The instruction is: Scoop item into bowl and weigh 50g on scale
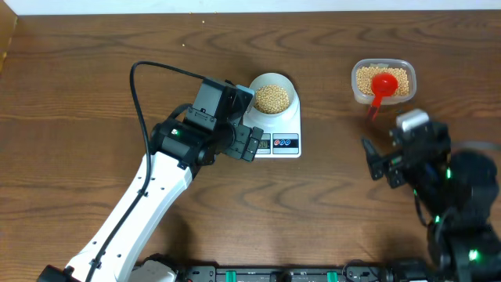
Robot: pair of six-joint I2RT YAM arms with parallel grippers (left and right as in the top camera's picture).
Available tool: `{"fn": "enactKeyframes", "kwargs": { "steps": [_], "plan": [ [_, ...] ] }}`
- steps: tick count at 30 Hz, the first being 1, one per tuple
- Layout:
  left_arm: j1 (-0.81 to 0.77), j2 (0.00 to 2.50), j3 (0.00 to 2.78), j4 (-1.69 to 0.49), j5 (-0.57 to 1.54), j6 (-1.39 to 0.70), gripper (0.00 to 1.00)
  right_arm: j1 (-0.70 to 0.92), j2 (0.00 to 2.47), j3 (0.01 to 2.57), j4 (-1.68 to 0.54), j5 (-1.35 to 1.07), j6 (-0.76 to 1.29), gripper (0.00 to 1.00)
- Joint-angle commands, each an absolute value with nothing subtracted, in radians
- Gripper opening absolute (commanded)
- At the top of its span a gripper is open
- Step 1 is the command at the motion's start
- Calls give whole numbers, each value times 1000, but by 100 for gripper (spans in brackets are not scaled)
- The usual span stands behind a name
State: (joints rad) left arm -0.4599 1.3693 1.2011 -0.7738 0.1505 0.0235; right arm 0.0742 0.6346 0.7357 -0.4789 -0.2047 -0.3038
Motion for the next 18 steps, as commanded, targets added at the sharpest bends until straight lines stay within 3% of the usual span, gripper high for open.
{"fn": "enactKeyframes", "kwargs": {
  "steps": [1,18],
  "plan": [
    [-455,1372,1195,-774,141,25,93,49,485,583,-380,-200,-342,99],
    [-455,1372,1195,-774,141,25,93,39,88,104,-55,-216,-368,99]
  ]
}}
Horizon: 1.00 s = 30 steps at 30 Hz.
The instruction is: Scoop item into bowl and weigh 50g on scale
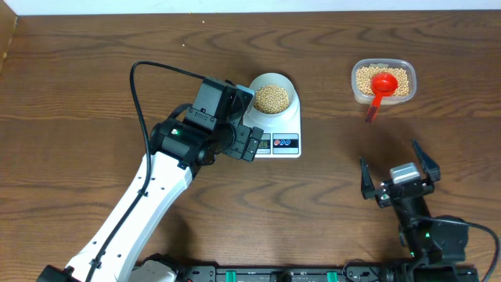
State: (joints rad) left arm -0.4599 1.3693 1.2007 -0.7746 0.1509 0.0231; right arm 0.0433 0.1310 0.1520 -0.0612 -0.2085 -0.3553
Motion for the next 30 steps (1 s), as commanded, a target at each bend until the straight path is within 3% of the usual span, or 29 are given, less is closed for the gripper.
{"fn": "enactKeyframes", "kwargs": {
  "steps": [1,30],
  "plan": [
    [-455,1372,1195,-774,141,25,93,40,74,89,-55,-216,-368,99],
    [-455,1372,1195,-774,141,25,93,41,5,6,-56,-218,-337,99]
  ]
}}
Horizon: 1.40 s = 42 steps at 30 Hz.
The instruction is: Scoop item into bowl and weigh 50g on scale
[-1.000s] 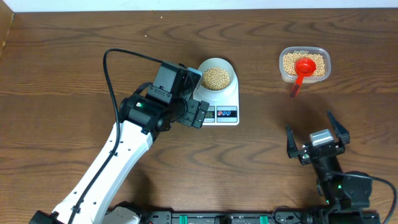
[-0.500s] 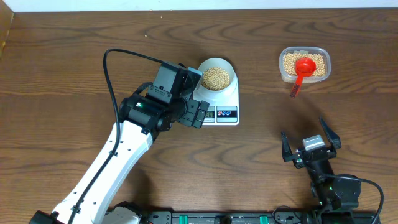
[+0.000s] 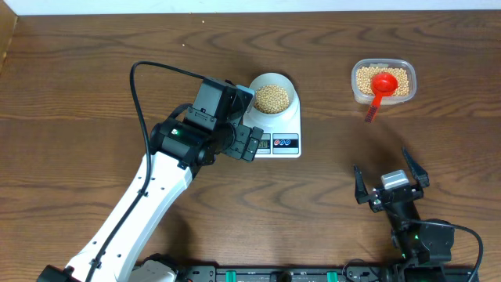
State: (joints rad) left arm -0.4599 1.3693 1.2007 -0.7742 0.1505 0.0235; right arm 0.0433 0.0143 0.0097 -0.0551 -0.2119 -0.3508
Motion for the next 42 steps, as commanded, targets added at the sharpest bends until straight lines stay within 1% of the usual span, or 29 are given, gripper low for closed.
{"fn": "enactKeyframes", "kwargs": {
  "steps": [1,23,32,37,42],
  "plan": [
    [-455,1372,1195,-774,141,25,93,41,5,6,-56,-219,-337,99],
    [-455,1372,1195,-773,140,26,93,41,5,6,-56,-218,-337,99],
    [-448,1330,1195,-763,131,78,94,41,5,6,-56,-218,-337,99],
    [-349,1191,1195,-723,130,77,93,41,5,6,-56,-218,-337,99],
    [-218,1019,1176,-718,131,77,93,41,5,6,-56,-218,-337,99]
  ]
}}
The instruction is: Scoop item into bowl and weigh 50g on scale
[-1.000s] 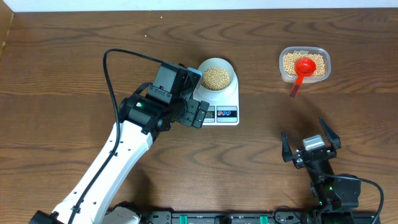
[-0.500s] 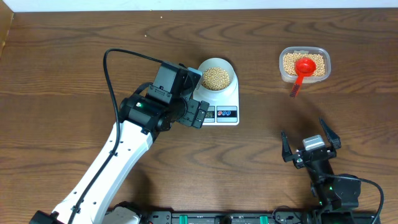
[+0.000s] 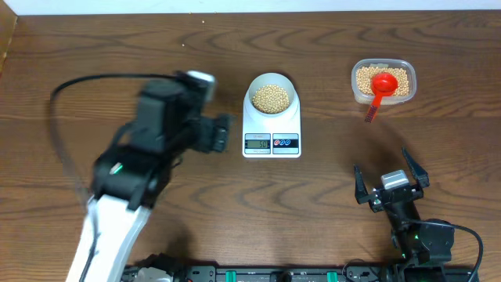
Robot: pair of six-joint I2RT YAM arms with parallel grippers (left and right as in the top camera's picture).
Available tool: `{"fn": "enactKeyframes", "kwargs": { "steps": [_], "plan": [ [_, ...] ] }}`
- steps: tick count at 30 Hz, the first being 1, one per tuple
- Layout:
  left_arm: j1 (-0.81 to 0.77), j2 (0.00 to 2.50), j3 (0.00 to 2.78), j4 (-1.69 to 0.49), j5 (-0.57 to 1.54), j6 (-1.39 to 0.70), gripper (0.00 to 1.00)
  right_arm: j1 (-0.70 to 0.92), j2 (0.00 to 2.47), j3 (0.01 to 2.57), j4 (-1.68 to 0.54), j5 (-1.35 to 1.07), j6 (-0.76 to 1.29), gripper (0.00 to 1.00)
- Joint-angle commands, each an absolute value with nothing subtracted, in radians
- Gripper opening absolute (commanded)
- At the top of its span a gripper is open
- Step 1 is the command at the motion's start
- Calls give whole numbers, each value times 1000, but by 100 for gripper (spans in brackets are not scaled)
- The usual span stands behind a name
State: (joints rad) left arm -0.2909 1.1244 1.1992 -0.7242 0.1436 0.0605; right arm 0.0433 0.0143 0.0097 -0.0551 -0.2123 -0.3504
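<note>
A white bowl (image 3: 272,97) filled with beans stands on the white scale (image 3: 272,125), whose display (image 3: 257,142) is lit. A clear tub of beans (image 3: 383,81) sits at the back right. The red scoop (image 3: 382,85) lies in it with its handle over the near rim. My left gripper (image 3: 225,133) is blurred, a short way left of the scale, and its fingers look spread and empty. Near the front edge at the right, my right gripper (image 3: 387,177) is open with nothing between its fingers.
The left arm (image 3: 129,176) runs from the front left up to the table's middle left, with a black cable (image 3: 66,90) looping behind it. The right arm's base (image 3: 421,239) sits at the front right. Bare brown wood lies between scale and tub.
My left arm has drawn back to the left, from touching the scale's left side to a gap away from it. The right gripper has not moved.
At first the left gripper stood against the scale's left side and the right gripper was open below the tub, where the scoop lay. The right gripper then sat nearer the front edge, in two steps. Now the left arm is off the scale.
</note>
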Motion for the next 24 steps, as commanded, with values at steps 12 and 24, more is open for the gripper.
{"fn": "enactKeyframes", "kwargs": {
  "steps": [12,24],
  "plan": [
    [-83,589,825,-434,118,78,93,41,5,6,-56,-218,-337,99],
    [-59,274,462,-233,6,78,93,41,5,6,-56,-218,-337,99]
  ]
}}
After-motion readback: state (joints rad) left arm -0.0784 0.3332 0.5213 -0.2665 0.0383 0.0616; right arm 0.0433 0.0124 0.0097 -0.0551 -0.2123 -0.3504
